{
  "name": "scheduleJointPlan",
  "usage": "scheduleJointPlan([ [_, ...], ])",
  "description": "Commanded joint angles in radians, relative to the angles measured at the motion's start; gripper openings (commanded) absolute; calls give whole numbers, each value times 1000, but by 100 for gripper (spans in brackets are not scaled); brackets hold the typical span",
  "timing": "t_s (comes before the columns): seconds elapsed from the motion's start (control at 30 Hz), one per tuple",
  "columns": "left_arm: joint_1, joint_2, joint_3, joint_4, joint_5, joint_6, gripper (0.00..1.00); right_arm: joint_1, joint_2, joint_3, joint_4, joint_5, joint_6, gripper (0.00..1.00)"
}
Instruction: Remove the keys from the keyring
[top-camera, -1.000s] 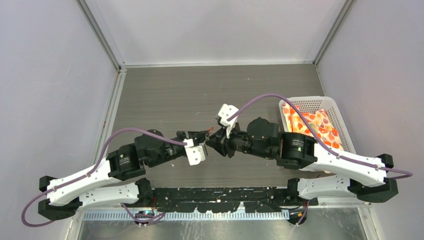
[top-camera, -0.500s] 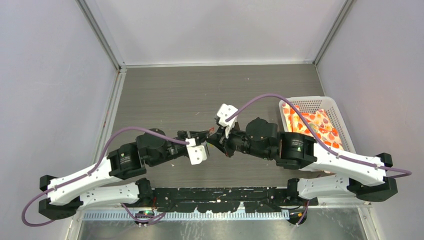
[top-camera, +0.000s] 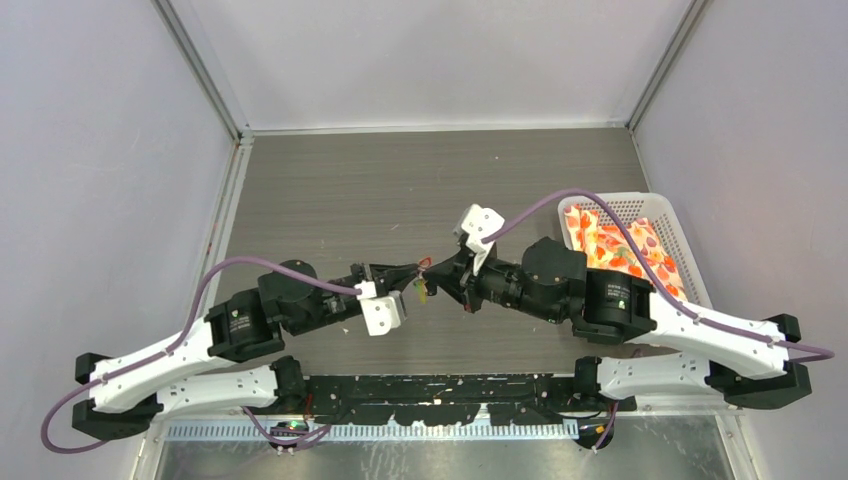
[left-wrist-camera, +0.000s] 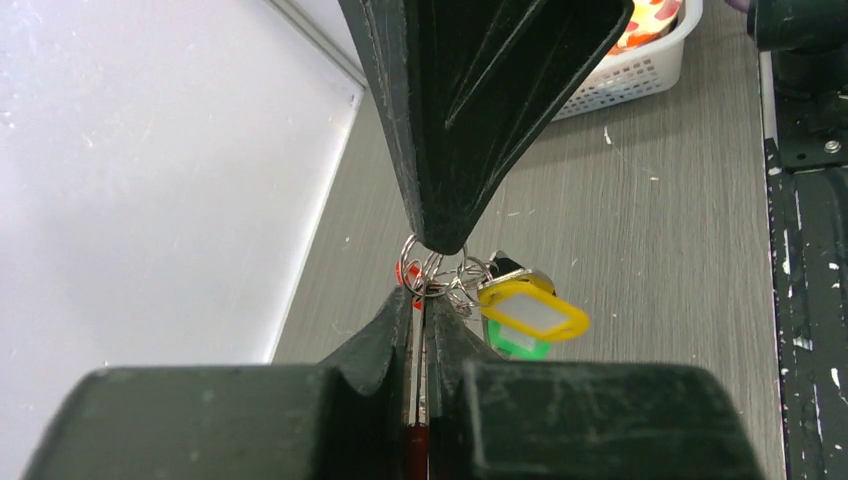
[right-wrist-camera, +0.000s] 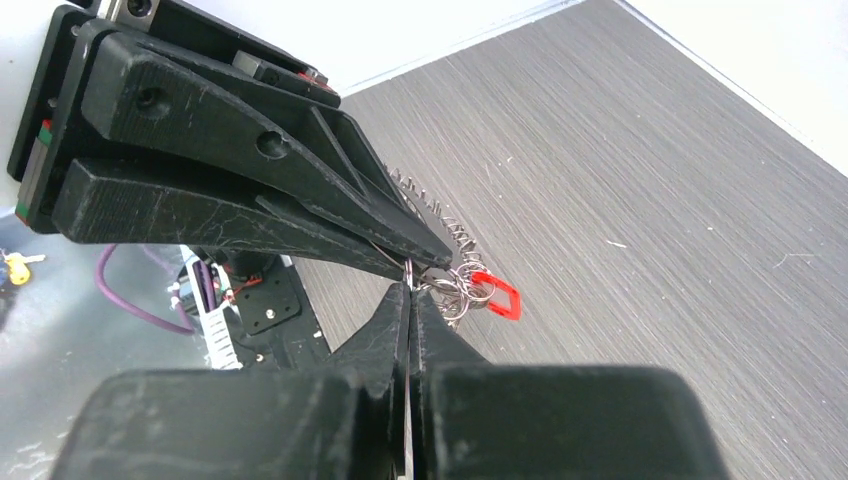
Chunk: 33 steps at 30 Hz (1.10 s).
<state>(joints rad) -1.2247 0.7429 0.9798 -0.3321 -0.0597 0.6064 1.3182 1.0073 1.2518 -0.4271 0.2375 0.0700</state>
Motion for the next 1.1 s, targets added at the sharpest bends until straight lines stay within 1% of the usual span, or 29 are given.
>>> scheduleJointPlan([
  [0.0,2,-29,35,70,3,-15,0,-8,-65,-46,147,3,11,1],
  [0.1,1,-43,19,102,7,-25,0,-11,-81,-96,254,-30,37,1],
  [0.2,1,-56,5,126,9,-36,0,-10,-99,-145,365,-13,64,1],
  [0.3,2,-66,-7,144,3,-40,0,-11,-126,-211,515,4,84,1],
  [0.5,2,-77,-39,204,-11,-44,0,-9,-116,-280,721,12,109,1],
  [0.77,2,-71,-59,278,-10,-49,0,-8,-73,-314,860,23,98,1],
  [1.07,2,-112,-80,327,-2,-71,0,-8,-54,-334,842,50,56,1],
])
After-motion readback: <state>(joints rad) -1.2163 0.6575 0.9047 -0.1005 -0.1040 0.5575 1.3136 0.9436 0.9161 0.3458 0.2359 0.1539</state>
